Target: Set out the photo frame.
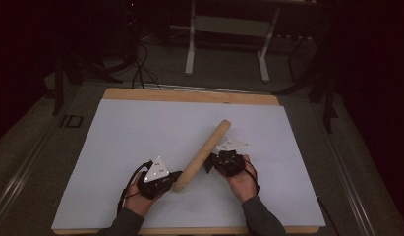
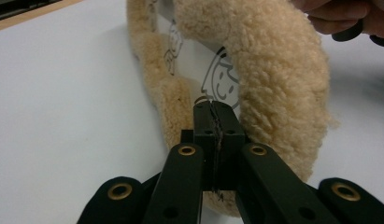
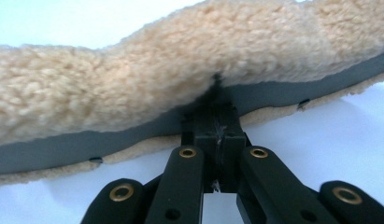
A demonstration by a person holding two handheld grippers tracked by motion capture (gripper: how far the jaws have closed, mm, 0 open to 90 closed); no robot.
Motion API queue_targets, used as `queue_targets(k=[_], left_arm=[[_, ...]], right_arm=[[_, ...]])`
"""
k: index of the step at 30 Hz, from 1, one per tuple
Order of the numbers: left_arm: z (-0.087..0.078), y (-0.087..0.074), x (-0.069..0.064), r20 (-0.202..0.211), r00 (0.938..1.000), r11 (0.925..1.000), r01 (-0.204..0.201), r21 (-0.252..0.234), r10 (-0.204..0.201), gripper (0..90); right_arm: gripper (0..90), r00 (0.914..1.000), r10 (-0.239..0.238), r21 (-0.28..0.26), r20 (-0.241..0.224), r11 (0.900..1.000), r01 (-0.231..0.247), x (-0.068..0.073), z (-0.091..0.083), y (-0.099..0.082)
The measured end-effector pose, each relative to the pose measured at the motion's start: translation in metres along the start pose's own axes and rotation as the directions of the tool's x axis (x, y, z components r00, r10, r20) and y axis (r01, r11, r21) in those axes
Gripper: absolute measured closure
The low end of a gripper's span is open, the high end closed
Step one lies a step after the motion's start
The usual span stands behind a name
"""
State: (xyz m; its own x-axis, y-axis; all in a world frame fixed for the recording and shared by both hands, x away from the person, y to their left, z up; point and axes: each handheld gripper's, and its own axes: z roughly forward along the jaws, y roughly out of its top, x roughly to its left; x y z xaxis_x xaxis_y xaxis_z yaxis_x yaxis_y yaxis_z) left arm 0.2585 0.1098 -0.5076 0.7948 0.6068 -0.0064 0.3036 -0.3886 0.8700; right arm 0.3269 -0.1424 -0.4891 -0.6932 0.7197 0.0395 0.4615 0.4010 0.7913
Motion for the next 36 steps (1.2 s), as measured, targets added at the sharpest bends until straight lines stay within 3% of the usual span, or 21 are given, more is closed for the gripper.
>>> queue_targets(k=[23,28,36], left_arm=[[0.009,0.001,-0.009,0.028,0.9995,0.9999,-0.017,-0.001,0.017,90.0],[0.010,0.002,-0.011,0.033,0.9993,0.9998,-0.019,0.002,0.019,90.0],[0.015,0.002,-0.016,0.035,0.9989,0.9995,-0.030,-0.002,0.030,90.0]], right_arm=[[89.7,0.9981,-0.018,0.006,-0.059,0.9998,0.018,0.010,0.006,0.003],[89.8,0.9953,0.004,0.000,-0.096,1.0000,-0.004,0.013,0.007,0.003],[89.8,0.9925,-0.015,0.005,-0.122,0.9999,0.015,0.019,0.009,0.004]])
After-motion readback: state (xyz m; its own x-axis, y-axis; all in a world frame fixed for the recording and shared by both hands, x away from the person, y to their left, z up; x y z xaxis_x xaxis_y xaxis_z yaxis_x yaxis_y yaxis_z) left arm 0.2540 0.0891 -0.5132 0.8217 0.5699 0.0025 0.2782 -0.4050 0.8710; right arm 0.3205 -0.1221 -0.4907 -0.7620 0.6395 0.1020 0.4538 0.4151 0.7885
